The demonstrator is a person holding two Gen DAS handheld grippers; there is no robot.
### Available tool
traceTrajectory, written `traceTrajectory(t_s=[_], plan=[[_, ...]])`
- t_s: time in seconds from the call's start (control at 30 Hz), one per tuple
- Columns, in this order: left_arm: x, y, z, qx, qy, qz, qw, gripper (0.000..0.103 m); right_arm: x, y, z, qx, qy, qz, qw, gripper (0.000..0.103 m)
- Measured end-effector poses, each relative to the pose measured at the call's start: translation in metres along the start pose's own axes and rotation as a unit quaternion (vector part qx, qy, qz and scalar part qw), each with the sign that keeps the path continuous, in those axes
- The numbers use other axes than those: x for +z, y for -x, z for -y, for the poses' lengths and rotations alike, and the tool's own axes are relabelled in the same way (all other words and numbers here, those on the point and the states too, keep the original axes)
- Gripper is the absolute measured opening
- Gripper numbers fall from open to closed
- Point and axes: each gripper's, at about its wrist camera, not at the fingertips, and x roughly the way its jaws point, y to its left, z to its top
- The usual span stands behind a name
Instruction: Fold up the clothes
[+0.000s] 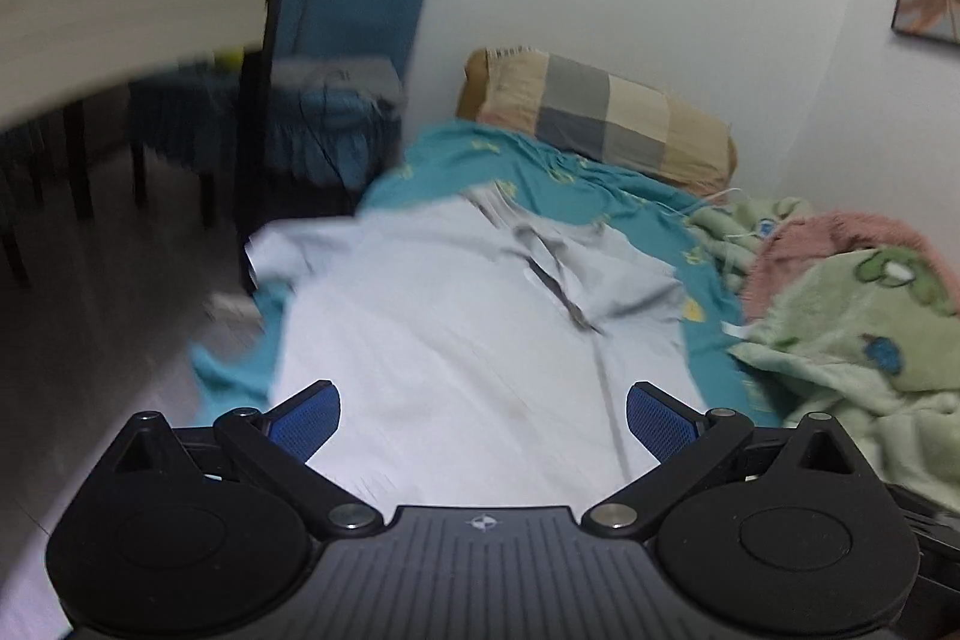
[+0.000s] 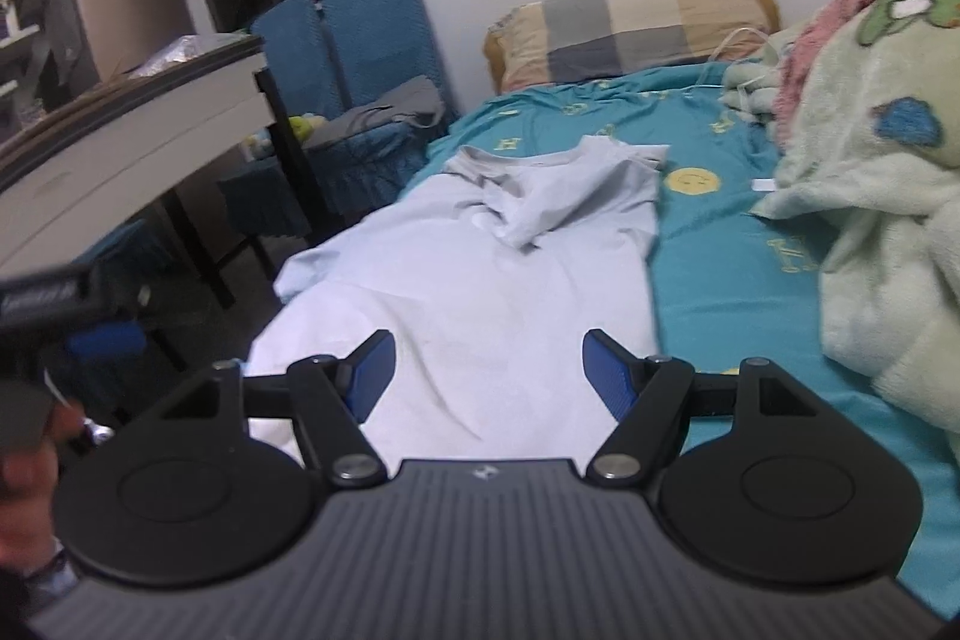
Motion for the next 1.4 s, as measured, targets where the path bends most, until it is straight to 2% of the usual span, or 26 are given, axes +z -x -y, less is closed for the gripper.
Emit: traceTrajectory(t_s=[0.13, 0.23, 0.27, 0.33, 0.37, 0.47, 0.53, 0.6, 0.67, 0.77, 0.87, 0.97, 1.0, 1.03, 1.07, 1.1, 1.27, 1.33, 1.4], plan=[[0.05, -0.008, -0.006, -0.027, -0.032, 0.004, 0.9991, 0.103, 0.025, -0.026, -0.013, 0.008, 0.013, -0.007, 1.0, 0.072], [0.057, -0.018, -0.029, -0.007, -0.021, 0.042, 0.9989, 0.103, 0.05, -0.068, -0.032, 0.019, 0.031, -0.015, 0.999, 0.072], [0.055, -0.022, -0.04, -0.003, -0.003, 0.048, 0.9988, 0.103, 0.057, -0.085, -0.039, 0.026, 0.038, -0.019, 0.999, 0.072], [0.046, -0.036, -0.063, 0.024, 0.053, 0.026, 0.998, 0.103, 0.07, -0.124, -0.058, 0.046, 0.055, -0.03, 0.997, 0.072], [0.04, -0.04, -0.073, 0.047, 0.066, 0.017, 0.9966, 0.102, 0.075, -0.146, -0.07, 0.057, 0.068, -0.035, 0.995, 0.072], [0.028, -0.041, -0.1, 0.123, 0.087, 0.024, 0.9883, 0.102, 0.088, -0.219, -0.113, 0.087, 0.126, -0.05, 0.987, 0.072], [0.022, -0.04, -0.12, 0.131, 0.127, 0.025, 0.983, 0.102, 0.093, -0.27, -0.144, 0.113, 0.159, -0.066, 0.979, 0.071], [0.018, -0.04, -0.14, 0.137, 0.178, 0.025, 0.9742, 0.102, 0.094, -0.318, -0.176, 0.134, 0.205, -0.084, 0.966, 0.07], [0.014, -0.041, -0.158, 0.147, 0.214, 0.025, 0.9653, 0.102, 0.084, -0.357, -0.208, 0.146, 0.263, -0.102, 0.948, 0.07], [0.011, -0.045, -0.178, 0.165, 0.237, 0.025, 0.9571, 0.102, 0.063, -0.407, -0.247, 0.159, 0.331, -0.146, 0.919, 0.07], [0.008, -0.047, -0.186, 0.178, 0.251, 0.022, 0.9512, 0.102, 0.035, -0.439, -0.275, 0.155, 0.4, -0.177, 0.886, 0.07], [0.005, -0.05, -0.187, 0.175, 0.25, 0.017, 0.952, 0.102, 0.01, -0.463, -0.29, 0.118, 0.454, -0.201, 0.86, 0.069], [0.005, -0.052, -0.186, 0.177, 0.245, 0.014, 0.9532, 0.102, 0.004, -0.467, -0.293, 0.106, 0.469, -0.201, 0.853, 0.066], [0.005, -0.053, -0.186, 0.179, 0.239, 0.011, 0.9543, 0.102, 0.0, -0.468, -0.294, 0.092, 0.479, -0.192, 0.852, 0.057], [0.005, -0.056, -0.184, 0.183, 0.236, 0.009, 0.9544, 0.102, 0.001, -0.467, -0.292, 0.078, 0.478, -0.181, 0.856, 0.026], [0.006, -0.057, -0.182, 0.187, 0.236, 0.01, 0.9536, 0.102, 0.003, -0.466, -0.291, 0.064, 0.474, -0.17, 0.862, 0.009], [0.007, -0.058, -0.172, 0.205, 0.222, 0.019, 0.953, 0.102, 0.049, -0.434, -0.269, 0.035, 0.385, -0.101, 0.916, 0.008], [0.008, -0.057, -0.167, 0.21, 0.217, 0.025, 0.9531, 0.102, 0.075, -0.415, -0.251, 0.039, 0.332, -0.079, 0.939, 0.008], [0.01, -0.058, -0.16, 0.214, 0.208, 0.029, 0.9539, 0.102, 0.099, -0.399, -0.234, 0.05, 0.285, -0.075, 0.954, 0.008]])
